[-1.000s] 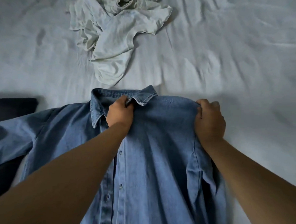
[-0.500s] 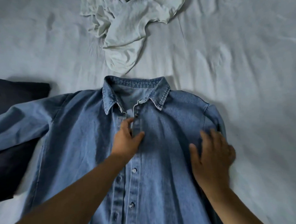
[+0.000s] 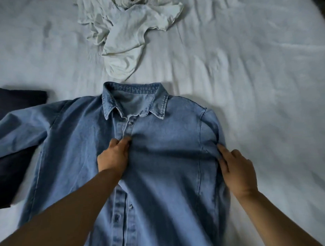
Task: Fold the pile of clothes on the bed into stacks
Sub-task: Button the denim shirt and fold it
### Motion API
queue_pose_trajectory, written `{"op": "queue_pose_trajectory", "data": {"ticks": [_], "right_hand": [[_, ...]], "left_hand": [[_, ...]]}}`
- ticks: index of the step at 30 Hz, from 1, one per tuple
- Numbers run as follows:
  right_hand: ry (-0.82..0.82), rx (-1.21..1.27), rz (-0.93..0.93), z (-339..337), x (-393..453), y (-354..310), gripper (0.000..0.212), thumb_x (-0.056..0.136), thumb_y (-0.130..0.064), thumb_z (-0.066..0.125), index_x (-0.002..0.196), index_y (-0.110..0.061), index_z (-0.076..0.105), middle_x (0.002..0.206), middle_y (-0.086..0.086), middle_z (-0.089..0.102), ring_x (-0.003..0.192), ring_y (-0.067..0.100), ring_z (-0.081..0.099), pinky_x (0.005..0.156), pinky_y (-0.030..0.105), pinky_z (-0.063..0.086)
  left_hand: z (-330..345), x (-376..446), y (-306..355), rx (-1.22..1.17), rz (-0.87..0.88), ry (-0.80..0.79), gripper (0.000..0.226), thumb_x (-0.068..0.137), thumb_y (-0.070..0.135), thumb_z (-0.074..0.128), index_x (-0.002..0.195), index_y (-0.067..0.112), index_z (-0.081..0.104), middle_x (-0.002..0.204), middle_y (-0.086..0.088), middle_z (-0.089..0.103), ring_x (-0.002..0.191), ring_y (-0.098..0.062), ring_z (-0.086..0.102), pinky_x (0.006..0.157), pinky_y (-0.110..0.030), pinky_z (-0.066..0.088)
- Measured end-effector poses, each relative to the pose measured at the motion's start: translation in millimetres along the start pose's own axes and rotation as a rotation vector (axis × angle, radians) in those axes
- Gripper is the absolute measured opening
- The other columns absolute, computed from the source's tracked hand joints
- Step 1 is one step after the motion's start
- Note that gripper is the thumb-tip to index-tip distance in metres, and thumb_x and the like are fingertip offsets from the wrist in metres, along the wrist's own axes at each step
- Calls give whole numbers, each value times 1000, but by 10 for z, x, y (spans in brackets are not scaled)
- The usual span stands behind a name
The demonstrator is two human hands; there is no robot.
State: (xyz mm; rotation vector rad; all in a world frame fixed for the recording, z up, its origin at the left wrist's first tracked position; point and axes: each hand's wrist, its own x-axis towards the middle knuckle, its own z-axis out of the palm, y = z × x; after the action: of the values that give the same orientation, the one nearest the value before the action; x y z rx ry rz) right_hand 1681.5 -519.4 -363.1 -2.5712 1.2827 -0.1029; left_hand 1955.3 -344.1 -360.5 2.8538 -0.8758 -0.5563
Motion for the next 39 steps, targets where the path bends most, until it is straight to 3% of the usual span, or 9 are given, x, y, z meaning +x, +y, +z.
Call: {"op": "queue_pose_trajectory", "data": {"ticks": [5, 10, 14, 18, 20, 26, 29, 33, 39], "right_hand": [[-90, 321, 341, -12, -352, 86, 65, 88, -50, 49, 140, -12, 39, 100, 10, 61, 95, 29, 59, 84, 43, 49], [-142, 215, 474, 105, -1110, -159, 30, 88, -39, 49, 84, -11, 58, 79, 10, 62, 80, 33, 62, 70, 39, 48], [-240, 179, 391, 145, -1303, -313, 19, 85, -23, 47, 80, -8, 57, 83, 12, 62, 80, 34, 62, 70, 41, 46], [47, 20, 304, -83, -1263, -14, 7, 73, -12, 56, 67, -7, 54, 64, 14, 57, 55, 34, 60, 50, 39, 45], [147, -82, 329, -270, -1176, 246, 9, 75, -12, 53, 68, -6, 53, 64, 17, 55, 53, 35, 58, 49, 37, 43], [241, -39, 277, -570, -1156, 524, 22, 71, -10, 72, 89, -2, 61, 85, 22, 59, 77, 41, 57, 65, 43, 44], [241, 33, 52, -472, -1471, 172, 20, 74, -24, 51, 81, -8, 62, 79, 15, 58, 71, 36, 57, 63, 40, 45], [94, 81, -180, -221, -1961, -414, 18, 73, -23, 45, 77, -18, 62, 81, 2, 58, 75, 27, 57, 71, 37, 33], [-190, -95, -203, 108, -2357, -702, 45, 54, -33, 69, 97, -21, 72, 110, 12, 67, 102, 30, 60, 85, 40, 42]], "left_hand": [[12, -281, 369, -2, 125, 91, 46, 87, 26, 59, 133, 22, 52, 147, -13, 32, 131, -37, 31, 106, -47, 25], [360, -1220, 809, -144, 534, -14, 51, 77, 49, 46, 112, 17, 66, 125, -12, 59, 115, -29, 48, 93, -47, 49], [654, -1843, 980, 14, 523, -229, 61, 81, 64, 33, 132, 32, 42, 142, -5, 47, 133, -24, 29, 108, -42, 13], [662, -1932, 773, 176, 359, -313, 94, 52, 88, -16, 134, 46, -32, 146, 8, -38, 135, -19, -34, 108, -46, -25], [594, -1901, 649, 147, 317, -386, 102, 35, 89, -30, 125, 44, -40, 137, 11, -47, 131, -18, -38, 110, -47, -18], [452, -2001, 338, -166, 261, -182, 100, 71, 88, 4, 148, 25, 3, 155, 7, -5, 144, -13, -5, 115, -31, -1], [393, -2183, 159, -264, -7, 37, 60, 94, 40, 49, 146, 15, 32, 155, -7, 23, 143, -26, 19, 115, -40, 15], [360, -2410, -182, -186, -395, -75, 55, 91, 20, 54, 142, 10, 36, 144, -17, 34, 130, -37, 33, 105, -47, 29], [386, -2526, -314, -375, -502, -307, 33, 89, 30, 61, 114, 11, 51, 114, -19, 60, 107, -37, 56, 88, -39, 44]]}}
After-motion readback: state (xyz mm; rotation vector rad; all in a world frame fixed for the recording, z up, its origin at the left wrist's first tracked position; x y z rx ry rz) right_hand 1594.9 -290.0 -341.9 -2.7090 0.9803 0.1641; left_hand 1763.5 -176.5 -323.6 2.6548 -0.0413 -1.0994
